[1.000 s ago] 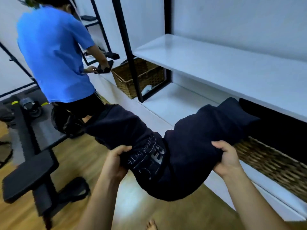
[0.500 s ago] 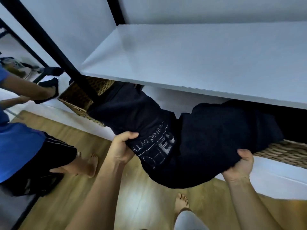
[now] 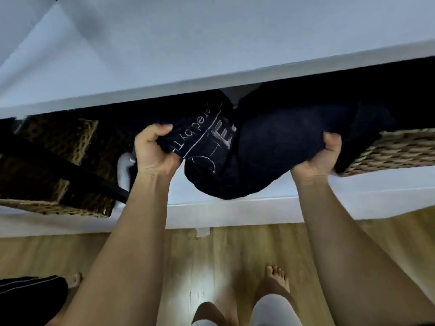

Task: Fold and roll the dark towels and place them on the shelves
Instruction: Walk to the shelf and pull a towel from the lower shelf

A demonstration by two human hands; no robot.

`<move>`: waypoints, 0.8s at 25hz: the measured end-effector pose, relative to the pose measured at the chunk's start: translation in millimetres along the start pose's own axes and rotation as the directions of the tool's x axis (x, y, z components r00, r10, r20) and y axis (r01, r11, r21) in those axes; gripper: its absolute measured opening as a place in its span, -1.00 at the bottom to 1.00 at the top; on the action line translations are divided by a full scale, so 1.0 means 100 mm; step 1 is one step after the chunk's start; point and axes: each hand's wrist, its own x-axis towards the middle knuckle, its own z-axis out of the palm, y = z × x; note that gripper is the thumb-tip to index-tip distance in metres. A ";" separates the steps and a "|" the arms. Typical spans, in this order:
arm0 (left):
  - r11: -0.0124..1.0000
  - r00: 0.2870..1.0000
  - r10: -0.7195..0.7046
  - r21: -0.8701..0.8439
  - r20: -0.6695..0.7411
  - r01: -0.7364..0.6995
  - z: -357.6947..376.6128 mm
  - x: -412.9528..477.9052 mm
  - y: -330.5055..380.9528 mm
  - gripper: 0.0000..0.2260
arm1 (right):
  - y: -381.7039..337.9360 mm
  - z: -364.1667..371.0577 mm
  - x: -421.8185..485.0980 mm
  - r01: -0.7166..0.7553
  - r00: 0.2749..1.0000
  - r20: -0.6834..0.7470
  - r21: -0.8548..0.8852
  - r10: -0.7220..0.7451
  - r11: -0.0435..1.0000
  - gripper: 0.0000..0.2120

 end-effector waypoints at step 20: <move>0.844 0.625 -0.210 0.183 -0.752 0.504 -1.65 0.07 -0.57 -0.67 | -0.43 -1.15 0.10 -0.490 0.685 -0.691 -0.672 -0.232 0.556 -0.67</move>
